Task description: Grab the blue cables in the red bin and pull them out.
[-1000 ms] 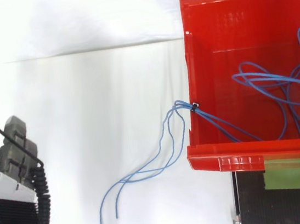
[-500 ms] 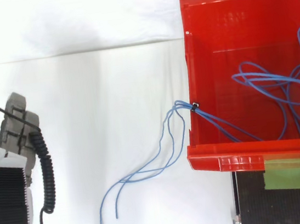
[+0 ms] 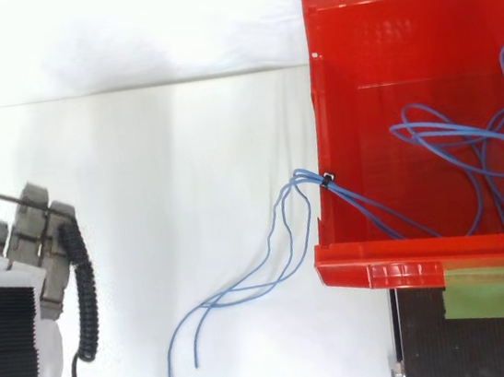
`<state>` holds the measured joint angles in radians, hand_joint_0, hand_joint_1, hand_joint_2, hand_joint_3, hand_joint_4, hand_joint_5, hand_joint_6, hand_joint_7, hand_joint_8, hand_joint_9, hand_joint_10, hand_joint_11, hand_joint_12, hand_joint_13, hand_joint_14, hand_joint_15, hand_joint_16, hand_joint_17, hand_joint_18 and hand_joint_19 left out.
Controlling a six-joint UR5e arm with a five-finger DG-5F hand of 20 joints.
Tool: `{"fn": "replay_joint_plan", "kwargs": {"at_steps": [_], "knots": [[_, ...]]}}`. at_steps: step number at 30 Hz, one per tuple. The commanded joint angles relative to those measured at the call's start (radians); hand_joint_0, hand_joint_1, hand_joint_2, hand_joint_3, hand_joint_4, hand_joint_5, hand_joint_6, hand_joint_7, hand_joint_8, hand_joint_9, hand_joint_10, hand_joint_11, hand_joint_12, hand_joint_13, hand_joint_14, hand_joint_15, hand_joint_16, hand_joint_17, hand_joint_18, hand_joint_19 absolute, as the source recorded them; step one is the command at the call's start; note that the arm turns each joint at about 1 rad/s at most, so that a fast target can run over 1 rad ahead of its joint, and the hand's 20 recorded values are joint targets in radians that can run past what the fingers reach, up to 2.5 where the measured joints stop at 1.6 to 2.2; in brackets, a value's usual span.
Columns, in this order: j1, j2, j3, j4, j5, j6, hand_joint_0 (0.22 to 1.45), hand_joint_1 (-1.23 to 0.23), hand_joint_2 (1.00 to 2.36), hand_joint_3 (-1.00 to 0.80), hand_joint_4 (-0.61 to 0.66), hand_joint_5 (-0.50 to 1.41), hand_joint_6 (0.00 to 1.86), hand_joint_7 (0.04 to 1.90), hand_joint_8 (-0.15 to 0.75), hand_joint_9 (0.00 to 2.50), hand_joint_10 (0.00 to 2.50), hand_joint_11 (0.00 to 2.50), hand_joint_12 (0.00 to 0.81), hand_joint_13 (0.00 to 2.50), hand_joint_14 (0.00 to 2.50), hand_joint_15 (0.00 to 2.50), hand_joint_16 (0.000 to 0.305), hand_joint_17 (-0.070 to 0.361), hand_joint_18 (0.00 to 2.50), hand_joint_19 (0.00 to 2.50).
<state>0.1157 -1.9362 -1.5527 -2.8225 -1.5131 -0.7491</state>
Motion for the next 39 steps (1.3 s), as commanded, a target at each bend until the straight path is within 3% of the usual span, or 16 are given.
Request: {"fn": "replay_joint_plan", "kwargs": {"at_steps": [1, 5, 9, 11, 13, 17, 25, 26, 27, 29, 30, 32, 34, 36, 39], "knots": [[0.021, -0.03, 0.0, -0.031, -0.062, -0.218, 0.77, -0.91, 1.0, -1.0, 0.19, 0.45, 0.01, 0.45, 0.257, 0.71, 0.02, 0.66, 0.348, 0.38, 0.01, 0.26, 0.052, 0.117, 0.21, 0.26], [0.044, -0.038, 0.0, 0.017, -0.087, -0.353, 0.77, -0.91, 1.0, -1.0, 0.19, 0.45, 0.01, 0.43, 0.257, 0.73, 0.02, 0.69, 0.356, 0.52, 0.01, 0.38, 0.051, 0.115, 0.35, 0.37], [0.062, -0.043, 0.0, -0.002, -0.11, -0.41, 0.77, -0.91, 1.0, -1.0, 0.19, 0.44, 0.01, 0.41, 0.259, 0.74, 0.02, 0.69, 0.363, 0.62, 0.02, 0.48, 0.051, 0.115, 0.42, 0.44], [0.067, -0.049, 0.0, -0.003, -0.114, -0.417, 0.77, -0.91, 1.0, -1.0, 0.19, 0.44, 0.01, 0.41, 0.258, 0.74, 0.02, 0.7, 0.363, 0.67, 0.02, 0.56, 0.051, 0.115, 0.45, 0.48], [0.079, -0.096, 0.0, -0.002, -0.119, -0.422, 0.77, -0.91, 1.0, -1.0, 0.19, 0.44, 0.01, 0.41, 0.26, 0.75, 0.02, 0.72, 0.374, 0.79, 0.02, 0.72, 0.05, 0.113, 0.55, 0.58], [0.082, -0.141, 0.0, 0.018, -0.13, -0.422, 0.77, -0.91, 1.0, -1.0, 0.18, 0.43, 0.01, 0.39, 0.263, 0.76, 0.02, 0.83, 0.369, 0.96, 0.02, 1.09, 0.05, 0.112, 0.7, 0.8], [0.078, -0.141, 0.014, 0.031, -0.174, -0.422, 0.77, -0.91, 1.0, -1.0, 0.19, 0.43, 0.01, 0.38, 0.266, 0.76, 0.02, 0.89, 0.338, 1.14, 0.0, 1.49, 0.049, 0.111, 0.82, 1.0], [0.074, -0.141, 0.033, 0.024, -0.19, -0.425, 0.77, -0.91, 1.0, -1.0, 0.19, 0.43, 0.01, 0.38, 0.269, 0.76, 0.02, 0.91, 0.334, 1.15, 0.01, 1.54, 0.049, 0.11, 0.82, 1.02], [0.073, -0.141, 0.042, 0.023, -0.199, -0.43, 0.77, -0.91, 1.0, -1.0, 0.19, 0.43, 0.01, 0.38, 0.27, 0.76, 0.02, 0.91, 0.33, 1.12, 0.19, 1.49, 0.049, 0.11, 0.84, 1.03], [0.062, -0.141, 0.089, 0.0, -0.26, -0.468, 0.77, -0.91, 1.0, -1.0, 0.19, 0.43, 0.01, 0.39, 0.269, 0.75, 0.02, 0.92, 0.33, 1.09, 0.4, 1.44, 0.049, 0.109, 0.86, 1.07], [0.059, -0.141, 0.102, -0.008, -0.272, -0.479, 0.77, -0.91, 1.0, -1.0, 0.19, 0.43, 0.01, 0.38, 0.273, 0.75, 0.02, 0.93, 0.327, 1.07, 0.57, 1.4, 0.048, 0.109, 0.88, 1.11], [0.047, -0.141, 0.149, -0.066, -0.318, -0.557, 0.77, -0.91, 1.0, -1.0, 0.19, 0.43, 0.01, 0.39, 0.272, 0.73, 0.02, 0.93, 0.326, 1.03, 0.77, 1.34, 0.048, 0.108, 0.89, 1.14], [0.039, -0.141, 0.178, -0.107, -0.335, -0.605, 0.76, -0.91, 1.0, -1.0, 0.19, 0.43, 0.01, 0.38, 0.274, 0.72, 0.02, 0.93, 0.332, 1.01, 0.92, 1.3, 0.048, 0.109, 0.89, 1.14], [0.025, -0.141, 0.253, -0.229, -0.345, -0.71, 0.76, -0.91, 1.0, -1.0, 0.19, 0.43, 0.01, 0.38, 0.273, 0.71, 0.02, 0.92, 0.337, 1.0, 0.93, 1.3, 0.049, 0.111, 0.88, 1.11], [0.015, -0.141, 0.319, -0.339, -0.343, -0.807, 0.76, -0.91, 1.0, -1.0, 0.19, 0.43, 0.01, 0.38, 0.275, 0.7, 0.02, 0.9, 0.338, 0.99, 0.91, 1.3, 0.049, 0.111, 0.86, 1.08]]}}
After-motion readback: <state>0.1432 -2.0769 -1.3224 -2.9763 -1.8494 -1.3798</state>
